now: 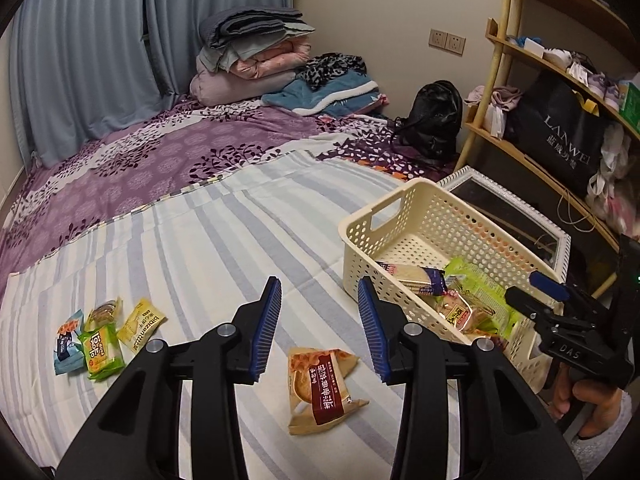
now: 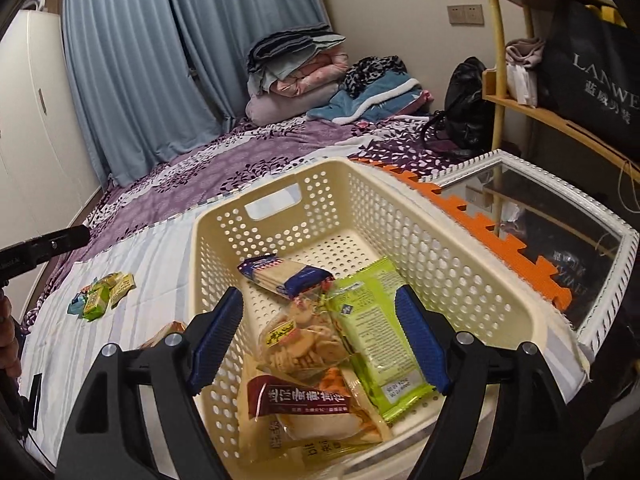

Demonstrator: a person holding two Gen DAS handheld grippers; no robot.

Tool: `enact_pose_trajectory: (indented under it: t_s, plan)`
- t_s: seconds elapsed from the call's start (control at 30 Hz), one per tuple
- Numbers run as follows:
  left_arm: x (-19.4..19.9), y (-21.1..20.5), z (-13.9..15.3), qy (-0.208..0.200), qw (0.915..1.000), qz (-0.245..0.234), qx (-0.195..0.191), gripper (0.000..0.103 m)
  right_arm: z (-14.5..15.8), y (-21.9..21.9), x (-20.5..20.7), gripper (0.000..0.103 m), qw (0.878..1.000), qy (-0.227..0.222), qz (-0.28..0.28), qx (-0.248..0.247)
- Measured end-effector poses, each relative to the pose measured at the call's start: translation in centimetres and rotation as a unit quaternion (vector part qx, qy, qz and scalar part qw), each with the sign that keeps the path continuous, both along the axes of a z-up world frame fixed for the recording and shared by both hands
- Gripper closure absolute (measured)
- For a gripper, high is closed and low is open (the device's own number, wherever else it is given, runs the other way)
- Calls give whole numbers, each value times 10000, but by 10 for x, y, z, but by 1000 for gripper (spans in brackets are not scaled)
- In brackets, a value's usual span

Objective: Organize snacks

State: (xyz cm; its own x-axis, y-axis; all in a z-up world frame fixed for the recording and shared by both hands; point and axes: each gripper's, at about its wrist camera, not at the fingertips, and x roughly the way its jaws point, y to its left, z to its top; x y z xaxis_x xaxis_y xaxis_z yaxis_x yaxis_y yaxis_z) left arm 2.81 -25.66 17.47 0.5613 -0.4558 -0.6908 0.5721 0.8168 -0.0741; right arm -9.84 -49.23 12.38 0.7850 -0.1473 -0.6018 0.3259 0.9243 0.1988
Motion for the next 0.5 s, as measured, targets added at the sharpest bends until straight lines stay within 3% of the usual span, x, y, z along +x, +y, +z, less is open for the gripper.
enact_pose_trajectory:
  t_s: [0.13,0.23,0.5]
  plan:
    - [9,-2,-19,312,9994,84,132,59,2,-5,-5,25,9999,-120,-49,46]
    - [10,-2,-38,487,9983,159,276,39,2,-6,-6,25,9998,-165,-51,79]
    - [16,5,-101,1339,9896,217,485,36,1,-7,-7,25,9997,-195,15,131]
